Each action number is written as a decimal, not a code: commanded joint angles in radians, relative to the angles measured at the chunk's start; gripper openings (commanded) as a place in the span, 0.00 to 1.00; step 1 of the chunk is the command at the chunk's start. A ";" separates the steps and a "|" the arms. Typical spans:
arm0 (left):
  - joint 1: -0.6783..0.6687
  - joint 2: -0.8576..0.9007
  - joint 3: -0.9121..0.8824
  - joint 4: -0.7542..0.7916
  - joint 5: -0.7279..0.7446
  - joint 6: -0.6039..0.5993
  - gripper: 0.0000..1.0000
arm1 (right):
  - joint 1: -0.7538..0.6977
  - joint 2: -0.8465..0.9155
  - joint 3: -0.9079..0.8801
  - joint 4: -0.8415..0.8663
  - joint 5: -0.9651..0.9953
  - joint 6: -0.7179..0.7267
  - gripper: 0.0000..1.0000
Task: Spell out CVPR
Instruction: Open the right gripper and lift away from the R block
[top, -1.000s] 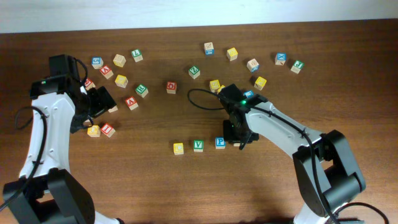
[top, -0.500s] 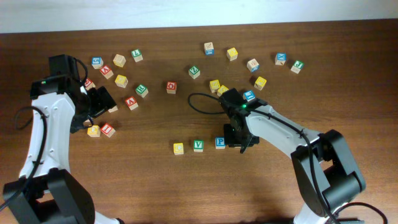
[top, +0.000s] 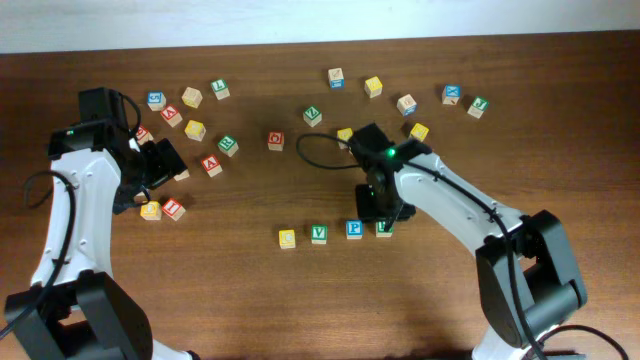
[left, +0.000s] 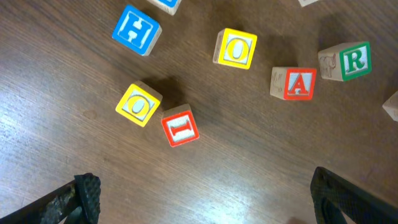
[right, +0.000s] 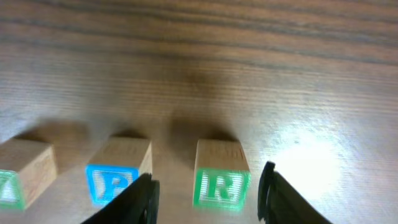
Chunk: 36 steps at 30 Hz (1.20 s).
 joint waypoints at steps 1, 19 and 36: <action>0.002 -0.013 0.010 0.002 -0.004 0.015 0.99 | -0.004 -0.007 0.124 -0.109 0.018 0.000 0.48; 0.002 -0.013 0.010 0.002 -0.004 0.015 0.99 | -0.409 -0.223 0.200 -0.431 0.167 0.006 0.88; 0.002 -0.013 0.010 0.002 -0.004 0.015 0.99 | -0.415 -0.222 -0.150 -0.061 0.010 0.011 0.57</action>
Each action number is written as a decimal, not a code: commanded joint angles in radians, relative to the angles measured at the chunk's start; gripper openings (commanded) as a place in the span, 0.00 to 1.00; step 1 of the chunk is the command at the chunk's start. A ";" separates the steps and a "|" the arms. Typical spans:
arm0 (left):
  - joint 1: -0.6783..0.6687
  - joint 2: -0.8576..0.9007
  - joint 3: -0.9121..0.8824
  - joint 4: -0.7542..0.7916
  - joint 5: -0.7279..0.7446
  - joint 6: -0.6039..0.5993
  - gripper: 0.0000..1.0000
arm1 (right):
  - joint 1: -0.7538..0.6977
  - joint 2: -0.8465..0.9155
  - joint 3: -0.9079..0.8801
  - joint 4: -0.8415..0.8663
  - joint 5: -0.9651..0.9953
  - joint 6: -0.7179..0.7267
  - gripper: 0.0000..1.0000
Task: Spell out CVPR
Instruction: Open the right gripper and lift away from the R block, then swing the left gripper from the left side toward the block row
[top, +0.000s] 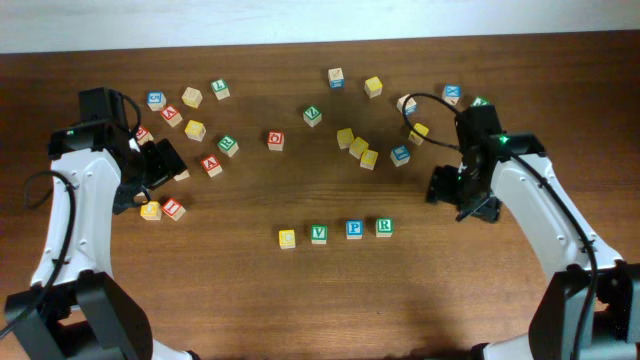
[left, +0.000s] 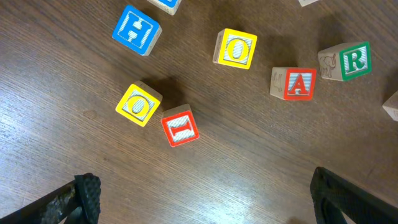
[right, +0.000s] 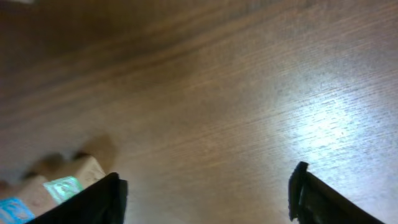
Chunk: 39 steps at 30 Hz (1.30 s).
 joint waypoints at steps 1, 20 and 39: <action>0.002 -0.013 0.010 0.001 -0.004 0.015 0.99 | -0.003 -0.004 -0.034 0.003 -0.005 0.004 0.42; -0.100 -0.284 0.010 -0.087 0.296 0.229 0.93 | -0.003 -0.004 -0.045 0.068 -0.006 0.004 0.28; -0.450 -0.055 -0.295 0.058 0.111 0.104 0.00 | 0.054 -0.004 -0.165 0.232 -0.149 0.000 0.04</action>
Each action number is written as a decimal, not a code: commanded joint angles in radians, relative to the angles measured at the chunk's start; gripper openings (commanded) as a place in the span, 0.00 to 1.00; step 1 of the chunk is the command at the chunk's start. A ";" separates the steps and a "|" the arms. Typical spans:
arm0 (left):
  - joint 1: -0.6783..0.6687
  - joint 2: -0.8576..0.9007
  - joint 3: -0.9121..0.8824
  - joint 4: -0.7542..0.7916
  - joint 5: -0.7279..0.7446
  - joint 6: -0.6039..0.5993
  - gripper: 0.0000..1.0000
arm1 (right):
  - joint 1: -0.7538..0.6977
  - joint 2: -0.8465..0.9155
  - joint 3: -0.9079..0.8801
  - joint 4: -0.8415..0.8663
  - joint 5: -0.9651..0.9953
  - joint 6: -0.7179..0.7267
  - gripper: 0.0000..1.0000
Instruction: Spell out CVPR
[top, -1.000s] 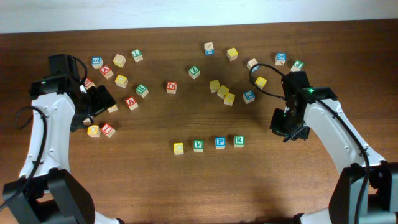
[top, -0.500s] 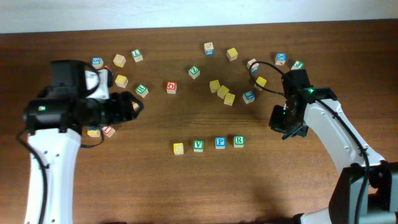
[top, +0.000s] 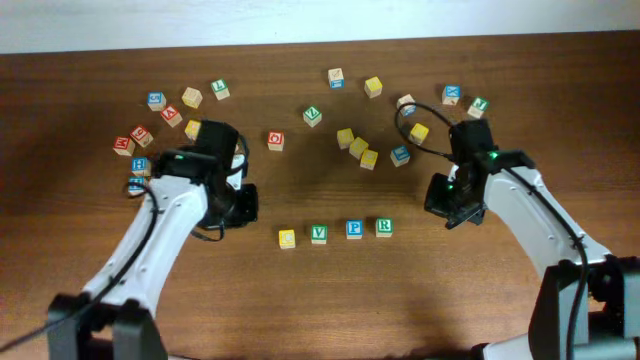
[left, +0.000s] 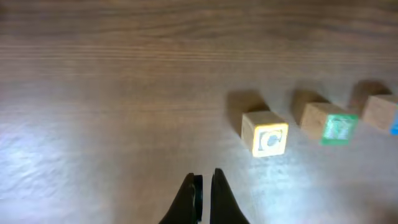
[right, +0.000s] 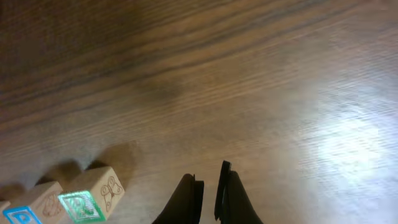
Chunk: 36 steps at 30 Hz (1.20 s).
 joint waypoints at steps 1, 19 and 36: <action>-0.041 0.067 -0.059 0.039 -0.004 -0.024 0.00 | 0.049 -0.002 -0.042 0.050 -0.058 0.001 0.04; -0.129 0.237 -0.092 0.118 0.008 -0.126 0.00 | 0.196 0.111 -0.046 0.102 -0.080 0.001 0.04; -0.132 0.237 -0.093 0.175 0.073 -0.156 0.00 | 0.197 0.112 -0.068 0.127 -0.124 0.004 0.04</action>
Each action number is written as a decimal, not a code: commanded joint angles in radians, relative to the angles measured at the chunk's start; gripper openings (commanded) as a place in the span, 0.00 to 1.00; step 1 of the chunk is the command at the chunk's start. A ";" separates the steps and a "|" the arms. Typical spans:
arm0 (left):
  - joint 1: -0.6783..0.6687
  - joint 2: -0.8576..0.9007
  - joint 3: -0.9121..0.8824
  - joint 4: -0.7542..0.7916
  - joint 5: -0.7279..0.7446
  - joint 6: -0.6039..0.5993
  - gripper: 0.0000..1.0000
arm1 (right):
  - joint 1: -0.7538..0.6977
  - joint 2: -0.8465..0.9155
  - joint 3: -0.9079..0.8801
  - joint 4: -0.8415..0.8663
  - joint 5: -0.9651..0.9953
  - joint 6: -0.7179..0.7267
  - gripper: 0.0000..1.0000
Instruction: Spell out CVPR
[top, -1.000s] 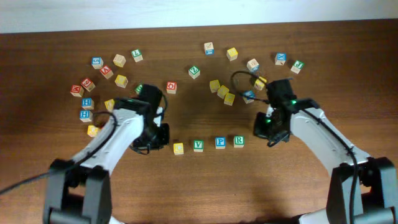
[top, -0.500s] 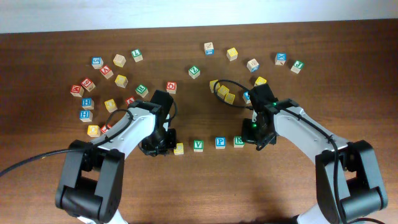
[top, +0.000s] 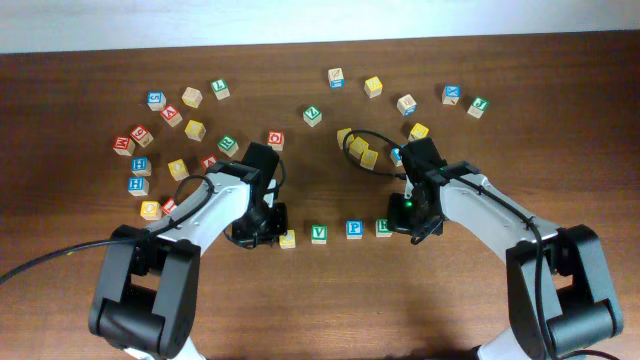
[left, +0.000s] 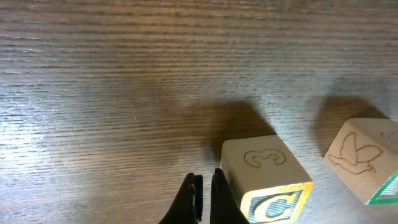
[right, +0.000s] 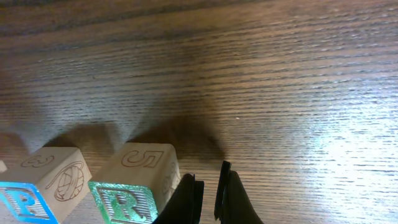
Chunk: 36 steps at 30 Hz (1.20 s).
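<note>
Four lettered blocks stand in a row near the table's front. They are a yellow C (top: 287, 239), a green V (top: 319, 234), a blue P (top: 354, 229) and a green R (top: 383, 227). My left gripper (left: 203, 198) is shut with nothing held, its fingers right against the left side of the C block (left: 266, 179). The V block (left: 367, 158) shows beyond it. My right gripper (right: 208, 194) is shut and empty, close against the right side of the R block (right: 137, 183). The P block (right: 43, 182) stands beside that.
Several loose letter blocks lie across the back of the table, a cluster at the left (top: 165, 115) and others at the middle and right (top: 405, 103). A few yellow ones (top: 360, 150) sit just behind the right arm. A black cable (top: 375, 140) loops there.
Both shut grippers have come in to the ends of the row. The left one now stands at the C block's left side, the right one at the R block's right side. The blocks' places look unchanged.
First my right gripper stood open around the R block at the row's end, with the left arm open over the loose blocks far left. Then the right gripper was clear to the right, still open. Later both were shut, near the row. Now they flank it.
</note>
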 joint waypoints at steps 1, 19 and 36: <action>-0.014 0.012 -0.008 0.010 0.015 -0.037 0.00 | 0.006 0.007 -0.007 0.008 -0.027 0.003 0.04; -0.068 0.012 -0.008 0.086 0.015 -0.084 0.00 | 0.122 0.007 -0.007 0.091 -0.049 -0.067 0.05; -0.073 0.012 -0.008 0.125 0.069 -0.085 0.00 | 0.129 0.007 -0.007 0.116 -0.160 -0.023 0.04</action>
